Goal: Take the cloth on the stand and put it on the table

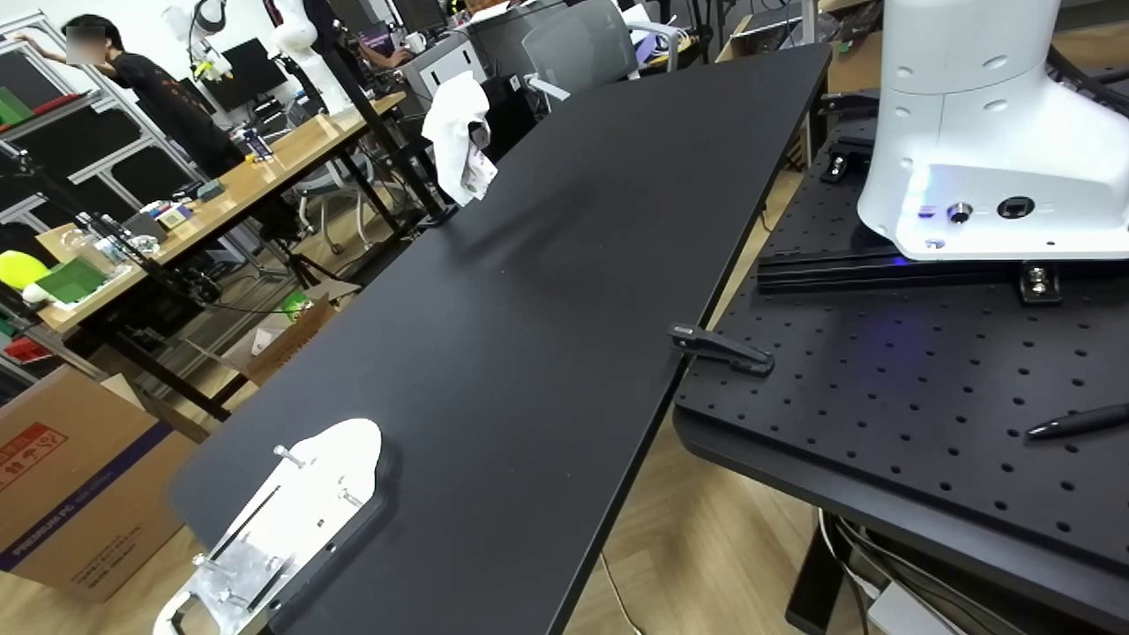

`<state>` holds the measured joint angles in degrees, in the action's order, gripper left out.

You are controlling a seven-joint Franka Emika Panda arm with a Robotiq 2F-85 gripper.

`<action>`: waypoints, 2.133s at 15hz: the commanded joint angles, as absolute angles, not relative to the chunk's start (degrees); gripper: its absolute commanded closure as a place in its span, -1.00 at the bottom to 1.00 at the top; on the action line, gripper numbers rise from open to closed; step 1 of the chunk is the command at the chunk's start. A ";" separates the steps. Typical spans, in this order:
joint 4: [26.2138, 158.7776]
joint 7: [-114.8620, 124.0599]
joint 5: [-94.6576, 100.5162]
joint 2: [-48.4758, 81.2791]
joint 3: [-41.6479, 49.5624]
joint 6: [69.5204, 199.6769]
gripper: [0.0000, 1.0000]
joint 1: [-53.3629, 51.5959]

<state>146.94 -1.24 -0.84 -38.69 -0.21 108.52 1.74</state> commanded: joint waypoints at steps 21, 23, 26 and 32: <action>127.85 16.68 -2.24 -2.37 0.01 142.57 -1.00 4.46; 124.66 15.85 -3.46 1.16 -0.02 142.27 -1.00 3.48; 120.16 14.75 -5.48 5.57 -0.12 141.53 -1.00 2.13; 112.83 13.40 -8.10 12.32 -0.34 140.05 -1.00 0.66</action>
<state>117.88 14.27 -6.53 9.00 -0.41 142.74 1.02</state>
